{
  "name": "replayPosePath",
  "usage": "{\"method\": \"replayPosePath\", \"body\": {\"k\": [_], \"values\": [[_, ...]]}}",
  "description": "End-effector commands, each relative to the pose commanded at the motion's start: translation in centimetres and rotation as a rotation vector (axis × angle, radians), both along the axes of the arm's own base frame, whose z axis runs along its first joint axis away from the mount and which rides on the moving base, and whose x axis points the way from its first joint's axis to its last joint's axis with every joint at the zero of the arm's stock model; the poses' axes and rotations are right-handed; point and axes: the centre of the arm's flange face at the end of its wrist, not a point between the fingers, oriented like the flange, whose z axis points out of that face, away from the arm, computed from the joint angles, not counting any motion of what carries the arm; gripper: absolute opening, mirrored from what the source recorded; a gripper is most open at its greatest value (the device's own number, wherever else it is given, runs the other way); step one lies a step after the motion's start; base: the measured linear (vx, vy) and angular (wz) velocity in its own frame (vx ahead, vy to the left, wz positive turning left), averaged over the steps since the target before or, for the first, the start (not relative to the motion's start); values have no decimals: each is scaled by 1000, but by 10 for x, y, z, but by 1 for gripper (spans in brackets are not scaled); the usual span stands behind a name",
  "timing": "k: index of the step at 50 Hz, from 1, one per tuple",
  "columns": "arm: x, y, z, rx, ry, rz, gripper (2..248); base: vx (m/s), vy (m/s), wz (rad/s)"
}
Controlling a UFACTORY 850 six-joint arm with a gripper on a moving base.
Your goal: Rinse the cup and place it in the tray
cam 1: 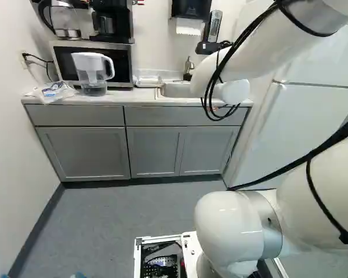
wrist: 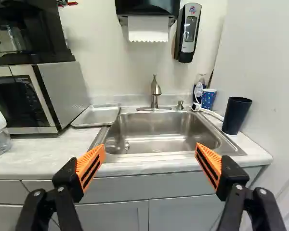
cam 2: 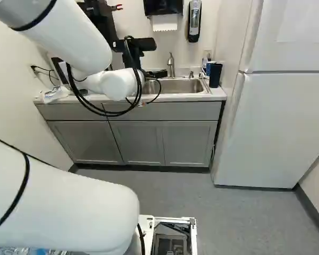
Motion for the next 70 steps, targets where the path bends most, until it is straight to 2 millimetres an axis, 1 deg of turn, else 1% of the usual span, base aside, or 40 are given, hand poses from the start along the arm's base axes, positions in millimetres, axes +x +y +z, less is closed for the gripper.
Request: {"method": "replayPosePath", "body": {"k": [41,70], "values": [[13,0,37,0,-1,2,247,0,0,0],[21,0,61,2,31,3,247,0,0,0]]}}
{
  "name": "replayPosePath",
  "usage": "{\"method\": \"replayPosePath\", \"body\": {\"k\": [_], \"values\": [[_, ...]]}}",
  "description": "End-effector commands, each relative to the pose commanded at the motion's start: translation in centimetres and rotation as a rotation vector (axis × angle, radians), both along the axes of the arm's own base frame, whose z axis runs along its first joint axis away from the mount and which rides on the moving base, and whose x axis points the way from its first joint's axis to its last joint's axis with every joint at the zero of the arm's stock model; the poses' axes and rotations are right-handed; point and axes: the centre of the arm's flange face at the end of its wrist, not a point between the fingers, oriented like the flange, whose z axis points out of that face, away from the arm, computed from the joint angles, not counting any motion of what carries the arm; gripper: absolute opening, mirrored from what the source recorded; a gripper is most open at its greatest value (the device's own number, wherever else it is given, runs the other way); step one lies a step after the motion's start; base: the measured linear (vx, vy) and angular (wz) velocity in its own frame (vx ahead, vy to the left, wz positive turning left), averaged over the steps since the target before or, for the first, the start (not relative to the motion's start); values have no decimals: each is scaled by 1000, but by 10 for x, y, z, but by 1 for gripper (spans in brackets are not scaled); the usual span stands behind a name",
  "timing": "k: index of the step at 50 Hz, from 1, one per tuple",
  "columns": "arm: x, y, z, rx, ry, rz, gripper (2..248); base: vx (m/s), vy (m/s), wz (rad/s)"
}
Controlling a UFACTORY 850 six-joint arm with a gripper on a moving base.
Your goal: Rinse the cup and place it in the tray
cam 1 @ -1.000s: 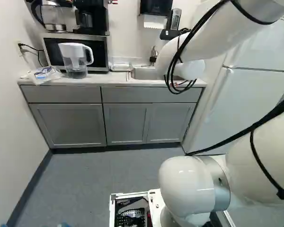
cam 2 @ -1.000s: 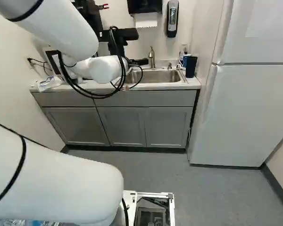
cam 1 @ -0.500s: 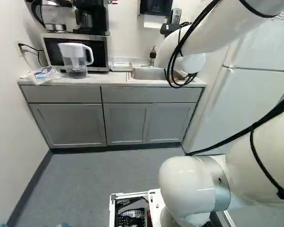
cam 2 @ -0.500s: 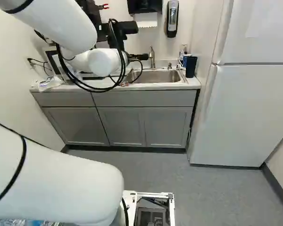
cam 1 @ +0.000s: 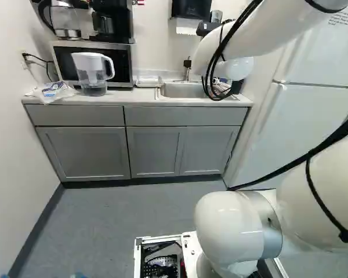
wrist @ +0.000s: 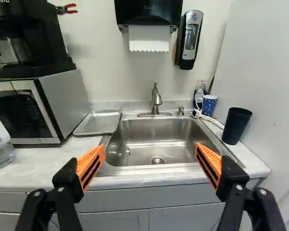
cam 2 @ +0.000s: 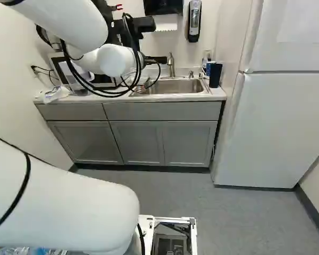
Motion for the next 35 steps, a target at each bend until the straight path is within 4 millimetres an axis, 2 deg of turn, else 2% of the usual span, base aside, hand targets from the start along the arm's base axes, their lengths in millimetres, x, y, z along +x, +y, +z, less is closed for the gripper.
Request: {"method": "replayPosePath", "body": {"k": [35], "values": [[9,0,29,3,43,2,247,0,0,0]]}}
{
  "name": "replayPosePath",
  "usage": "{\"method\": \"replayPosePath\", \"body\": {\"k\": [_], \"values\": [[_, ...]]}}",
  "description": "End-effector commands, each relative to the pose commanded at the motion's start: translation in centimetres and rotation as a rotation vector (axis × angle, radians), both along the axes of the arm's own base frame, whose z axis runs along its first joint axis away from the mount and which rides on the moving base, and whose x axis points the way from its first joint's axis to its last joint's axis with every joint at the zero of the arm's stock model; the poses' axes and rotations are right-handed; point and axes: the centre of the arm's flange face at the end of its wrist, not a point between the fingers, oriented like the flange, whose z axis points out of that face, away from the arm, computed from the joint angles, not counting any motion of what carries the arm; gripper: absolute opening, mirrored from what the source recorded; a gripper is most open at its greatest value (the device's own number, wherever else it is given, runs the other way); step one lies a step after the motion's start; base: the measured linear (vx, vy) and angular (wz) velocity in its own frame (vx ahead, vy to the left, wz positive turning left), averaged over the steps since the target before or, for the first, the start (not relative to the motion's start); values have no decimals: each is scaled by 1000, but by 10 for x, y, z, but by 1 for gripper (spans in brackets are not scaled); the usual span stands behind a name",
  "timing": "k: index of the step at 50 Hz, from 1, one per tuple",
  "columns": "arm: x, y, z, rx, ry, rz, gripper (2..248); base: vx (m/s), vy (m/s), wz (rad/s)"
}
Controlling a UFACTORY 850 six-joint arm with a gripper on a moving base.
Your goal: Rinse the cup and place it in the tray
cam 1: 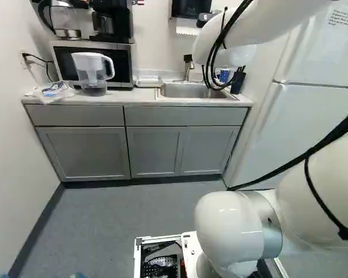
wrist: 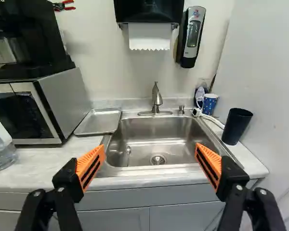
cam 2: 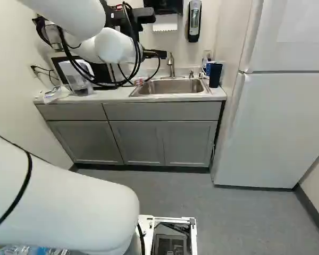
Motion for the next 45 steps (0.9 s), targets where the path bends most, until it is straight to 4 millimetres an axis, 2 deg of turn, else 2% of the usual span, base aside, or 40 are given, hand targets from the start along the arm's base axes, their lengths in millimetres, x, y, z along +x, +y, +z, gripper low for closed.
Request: {"method": "replayPosePath", "body": {"k": [45], "values": [[4,0,40,0,2,1,247,0,0,0]]}}
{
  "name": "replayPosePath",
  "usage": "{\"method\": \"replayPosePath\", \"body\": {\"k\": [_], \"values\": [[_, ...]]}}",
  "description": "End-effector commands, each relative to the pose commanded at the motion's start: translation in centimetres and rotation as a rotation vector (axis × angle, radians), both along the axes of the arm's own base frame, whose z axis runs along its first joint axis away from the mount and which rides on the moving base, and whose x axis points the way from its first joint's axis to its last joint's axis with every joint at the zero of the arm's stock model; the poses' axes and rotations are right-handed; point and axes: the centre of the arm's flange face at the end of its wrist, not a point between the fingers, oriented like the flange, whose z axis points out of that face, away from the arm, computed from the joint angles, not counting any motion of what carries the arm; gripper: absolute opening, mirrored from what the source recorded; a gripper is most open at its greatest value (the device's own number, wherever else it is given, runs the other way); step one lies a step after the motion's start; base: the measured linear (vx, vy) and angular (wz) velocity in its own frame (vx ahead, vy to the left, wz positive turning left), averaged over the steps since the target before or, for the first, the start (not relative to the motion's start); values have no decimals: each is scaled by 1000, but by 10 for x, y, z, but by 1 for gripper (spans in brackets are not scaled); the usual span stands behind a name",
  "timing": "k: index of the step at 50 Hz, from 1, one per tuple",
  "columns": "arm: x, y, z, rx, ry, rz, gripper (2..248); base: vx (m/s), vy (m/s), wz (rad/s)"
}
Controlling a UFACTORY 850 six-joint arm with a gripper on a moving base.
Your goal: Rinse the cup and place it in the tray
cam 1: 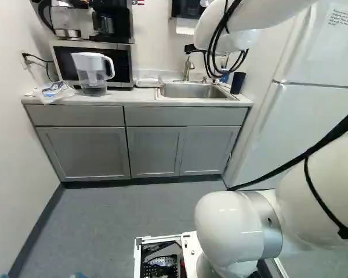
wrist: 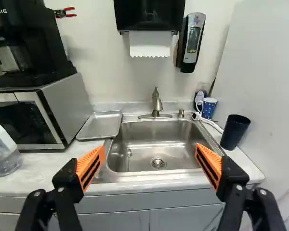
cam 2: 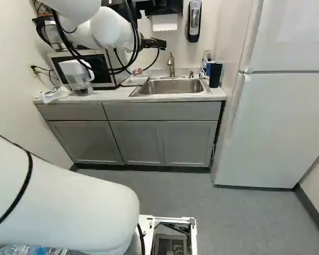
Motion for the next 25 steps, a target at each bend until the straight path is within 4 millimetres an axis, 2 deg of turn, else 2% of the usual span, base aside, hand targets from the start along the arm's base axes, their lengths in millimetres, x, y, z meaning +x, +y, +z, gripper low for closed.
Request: {"method": "replayPosePath", "body": {"k": [25], "values": [[0,0,0,0,0,0,247,0,0,0]]}}
